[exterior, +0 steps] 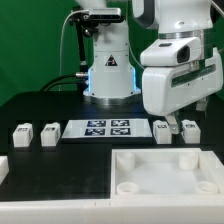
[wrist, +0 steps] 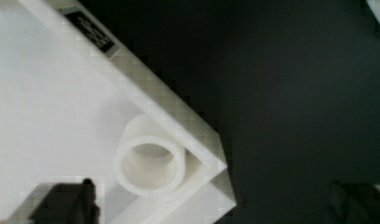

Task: Assemble one leg

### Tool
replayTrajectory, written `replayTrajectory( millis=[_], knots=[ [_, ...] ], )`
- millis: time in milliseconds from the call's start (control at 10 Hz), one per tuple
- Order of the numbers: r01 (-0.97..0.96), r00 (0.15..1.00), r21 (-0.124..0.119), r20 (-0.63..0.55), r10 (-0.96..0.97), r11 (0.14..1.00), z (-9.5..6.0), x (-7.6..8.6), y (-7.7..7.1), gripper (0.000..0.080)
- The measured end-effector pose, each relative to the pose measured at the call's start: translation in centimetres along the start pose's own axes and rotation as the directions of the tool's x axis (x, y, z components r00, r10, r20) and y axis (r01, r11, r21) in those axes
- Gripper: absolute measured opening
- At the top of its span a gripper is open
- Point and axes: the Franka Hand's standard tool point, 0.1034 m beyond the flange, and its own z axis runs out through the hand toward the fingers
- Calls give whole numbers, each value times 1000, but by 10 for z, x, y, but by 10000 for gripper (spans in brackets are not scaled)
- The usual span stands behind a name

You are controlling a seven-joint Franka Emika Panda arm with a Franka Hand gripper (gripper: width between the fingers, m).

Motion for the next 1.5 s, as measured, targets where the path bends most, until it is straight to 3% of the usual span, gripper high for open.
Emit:
replayTrajectory(
  millis=[100, 300, 400, 500, 800, 900, 1000, 1200, 1400, 1500],
  knots=[
    [-108, 994, 5, 3, 108, 994, 0, 0, -3, 649],
    [-346, 938, 18, 40, 345, 938, -3, 0, -25, 649],
    [-476, 879, 21, 42, 475, 879, 0, 0, -30, 649],
    [-535, 844, 23, 49, 534, 844, 4, -4, -33, 649],
    [-493, 868, 24, 79, 490, 870, 3, -4, -32, 649],
    [-493, 865, 24, 125, 487, 870, 3, -7, -34, 649],
    [-499, 843, 23, 245, 479, 866, 3, -14, -39, 649],
    [-578, 715, -1, 481, 507, 816, 7, -17, -51, 649],
    [-606, 600, -6, 653, 462, 796, 9, -22, -58, 649],
    [-602, 585, -2, 680, 442, 799, 15, -18, -60, 649]
  ],
)
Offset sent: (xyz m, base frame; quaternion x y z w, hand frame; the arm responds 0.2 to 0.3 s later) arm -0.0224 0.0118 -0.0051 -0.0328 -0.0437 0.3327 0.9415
